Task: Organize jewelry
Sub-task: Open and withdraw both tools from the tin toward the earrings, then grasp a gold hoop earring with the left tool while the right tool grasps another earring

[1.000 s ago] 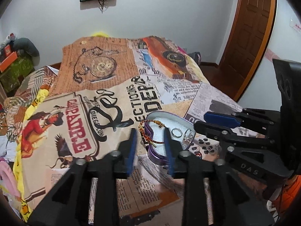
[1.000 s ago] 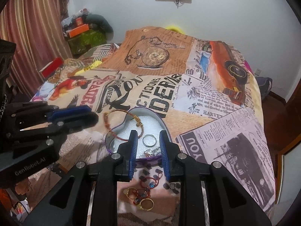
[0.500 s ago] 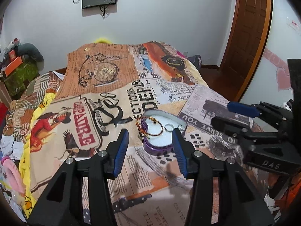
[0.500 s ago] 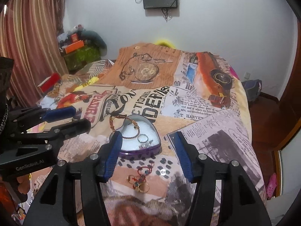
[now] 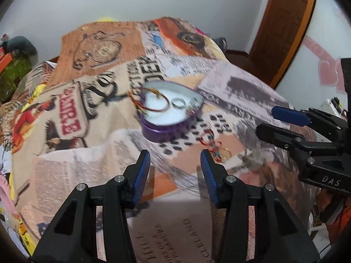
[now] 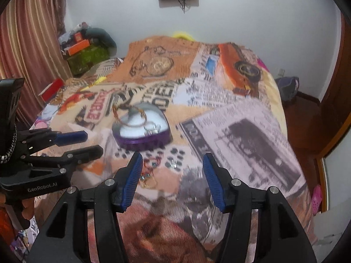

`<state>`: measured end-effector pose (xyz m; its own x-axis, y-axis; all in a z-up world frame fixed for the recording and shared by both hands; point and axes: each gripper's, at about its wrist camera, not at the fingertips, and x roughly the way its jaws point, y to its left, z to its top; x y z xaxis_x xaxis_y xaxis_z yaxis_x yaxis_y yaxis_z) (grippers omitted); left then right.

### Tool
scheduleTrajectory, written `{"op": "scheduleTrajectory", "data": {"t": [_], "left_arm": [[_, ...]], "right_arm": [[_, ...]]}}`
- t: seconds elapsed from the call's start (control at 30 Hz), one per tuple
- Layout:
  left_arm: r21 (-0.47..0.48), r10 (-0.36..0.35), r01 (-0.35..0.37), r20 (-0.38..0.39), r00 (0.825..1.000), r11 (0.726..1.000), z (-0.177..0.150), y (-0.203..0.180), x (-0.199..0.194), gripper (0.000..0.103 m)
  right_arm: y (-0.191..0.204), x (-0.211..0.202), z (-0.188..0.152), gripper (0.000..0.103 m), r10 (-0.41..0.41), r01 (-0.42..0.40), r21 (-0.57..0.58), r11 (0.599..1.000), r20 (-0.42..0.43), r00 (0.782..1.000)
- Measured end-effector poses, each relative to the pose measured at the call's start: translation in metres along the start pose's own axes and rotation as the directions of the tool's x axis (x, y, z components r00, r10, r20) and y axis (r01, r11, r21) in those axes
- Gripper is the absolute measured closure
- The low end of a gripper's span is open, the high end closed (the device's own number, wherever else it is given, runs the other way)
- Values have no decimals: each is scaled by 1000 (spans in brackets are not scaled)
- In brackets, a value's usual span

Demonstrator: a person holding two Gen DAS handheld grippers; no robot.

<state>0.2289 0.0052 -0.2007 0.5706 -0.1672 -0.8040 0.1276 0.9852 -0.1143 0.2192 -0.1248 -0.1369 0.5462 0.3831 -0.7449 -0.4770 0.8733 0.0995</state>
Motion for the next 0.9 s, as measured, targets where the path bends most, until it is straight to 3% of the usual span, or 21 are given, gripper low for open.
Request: {"op": "scheduleTrajectory", "data": {"t": [0.13, 0.33, 0.53, 0.63, 0.77, 0.9], "left_arm": [[26, -36, 37, -25, 999, 999, -3, -11, 13, 56], [42, -78, 80, -50, 996, 996, -1, -20, 28, 76], [32, -100, 102, -57, 993, 994, 6, -19, 38, 80], [28, -91, 93, -55, 994, 995, 6, -18, 42, 96], [5, -65, 65, -19, 998, 998, 4, -13, 37, 96], [-9, -64, 63, -7, 998, 998, 2, -6, 31, 96]], "right_arm": [[-2, 9, -13, 50, 19, -19, 10, 1000, -39, 999], [-1, 16, -25, 50, 42, -42, 3, 999, -73, 996], [1, 22, -29, 50, 77, -77, -1, 997, -88, 993], [4, 27, -30, 50, 83, -85, -13, 996, -96, 992], [10, 33, -29, 52, 90, -93, -26, 995, -98, 991], [15, 41, -28, 62, 95, -101, -45, 994, -116, 989]]}}
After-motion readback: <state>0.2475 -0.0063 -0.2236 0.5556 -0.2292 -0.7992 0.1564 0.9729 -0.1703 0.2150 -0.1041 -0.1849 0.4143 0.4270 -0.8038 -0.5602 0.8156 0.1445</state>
